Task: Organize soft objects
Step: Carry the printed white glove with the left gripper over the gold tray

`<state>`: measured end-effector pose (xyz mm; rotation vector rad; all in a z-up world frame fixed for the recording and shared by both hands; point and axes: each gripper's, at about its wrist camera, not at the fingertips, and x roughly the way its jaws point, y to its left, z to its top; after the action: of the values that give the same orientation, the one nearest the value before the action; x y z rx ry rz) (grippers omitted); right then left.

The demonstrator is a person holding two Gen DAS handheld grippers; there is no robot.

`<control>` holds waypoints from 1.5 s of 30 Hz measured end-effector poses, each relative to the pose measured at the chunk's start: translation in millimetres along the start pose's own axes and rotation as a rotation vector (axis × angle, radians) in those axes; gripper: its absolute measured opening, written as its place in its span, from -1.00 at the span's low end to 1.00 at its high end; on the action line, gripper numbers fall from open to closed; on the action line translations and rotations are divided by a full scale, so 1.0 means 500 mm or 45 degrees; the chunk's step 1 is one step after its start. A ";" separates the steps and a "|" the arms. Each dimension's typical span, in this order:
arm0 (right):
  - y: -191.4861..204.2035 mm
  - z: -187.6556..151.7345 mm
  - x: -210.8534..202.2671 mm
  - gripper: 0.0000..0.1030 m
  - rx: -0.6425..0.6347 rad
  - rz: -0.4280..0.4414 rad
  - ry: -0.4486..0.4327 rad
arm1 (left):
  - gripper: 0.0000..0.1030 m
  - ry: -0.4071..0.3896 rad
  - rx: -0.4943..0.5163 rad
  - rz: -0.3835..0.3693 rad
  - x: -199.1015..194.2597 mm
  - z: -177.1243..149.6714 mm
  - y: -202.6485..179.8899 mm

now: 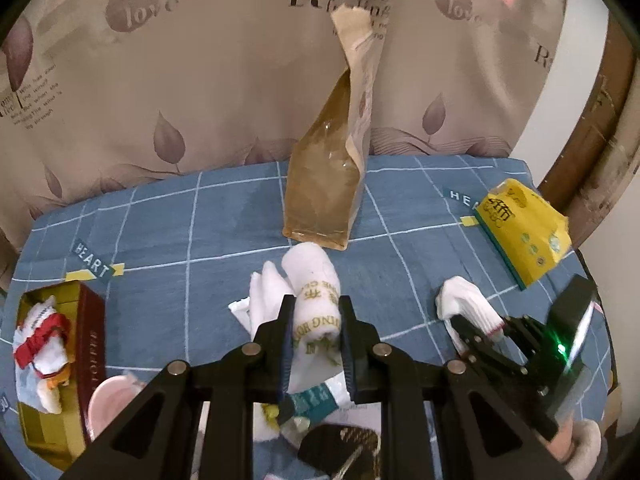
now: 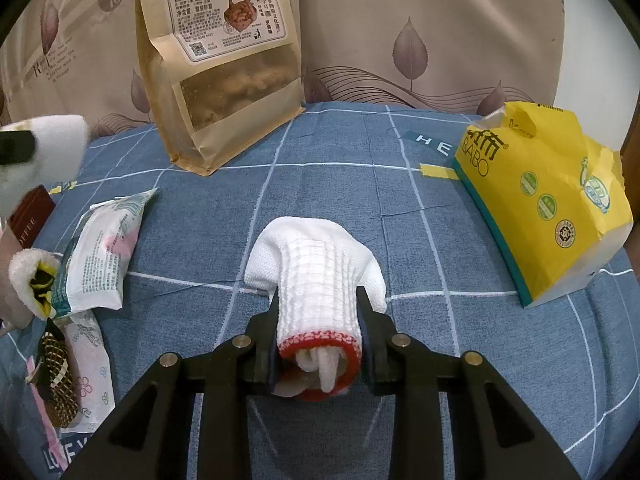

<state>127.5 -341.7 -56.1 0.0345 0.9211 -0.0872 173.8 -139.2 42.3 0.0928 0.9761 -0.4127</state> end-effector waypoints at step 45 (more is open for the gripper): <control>0.008 0.000 0.003 -0.41 -0.043 -0.040 0.001 | -0.61 -0.040 -0.261 0.448 -0.264 -0.169 0.425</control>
<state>128.7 -338.1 -57.4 -0.0112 0.9241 -0.1007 123.6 117.5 80.2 0.0702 0.9437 0.0092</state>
